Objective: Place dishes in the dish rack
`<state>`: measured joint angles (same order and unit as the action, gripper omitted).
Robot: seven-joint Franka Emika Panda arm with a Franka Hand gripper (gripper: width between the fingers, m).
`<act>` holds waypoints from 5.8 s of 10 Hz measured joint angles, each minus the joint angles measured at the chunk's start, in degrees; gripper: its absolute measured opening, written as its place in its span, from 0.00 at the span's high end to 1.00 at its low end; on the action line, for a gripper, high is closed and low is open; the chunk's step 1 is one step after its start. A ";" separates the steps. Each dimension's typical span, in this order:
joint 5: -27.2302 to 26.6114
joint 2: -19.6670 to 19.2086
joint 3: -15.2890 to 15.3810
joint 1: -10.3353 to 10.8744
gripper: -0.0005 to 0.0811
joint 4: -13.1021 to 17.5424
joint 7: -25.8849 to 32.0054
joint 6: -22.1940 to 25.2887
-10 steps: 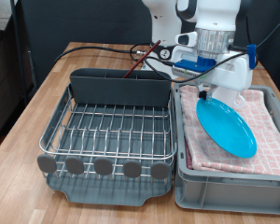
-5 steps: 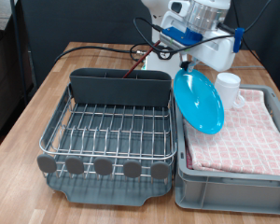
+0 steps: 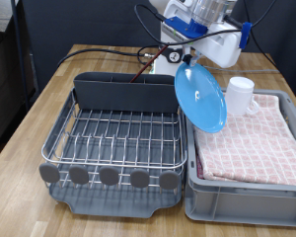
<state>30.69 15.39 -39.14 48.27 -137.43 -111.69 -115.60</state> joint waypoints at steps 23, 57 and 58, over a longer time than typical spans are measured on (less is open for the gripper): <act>22.62 -4.30 -16.64 -3.68 0.97 13.37 53.90 -2.15; 28.41 -22.85 -20.21 -3.87 0.97 11.05 43.07 -13.12; 28.61 -23.13 -20.22 -3.87 0.97 10.60 42.52 -13.63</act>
<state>59.30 -7.75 -59.36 44.40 -126.83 -69.17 -129.24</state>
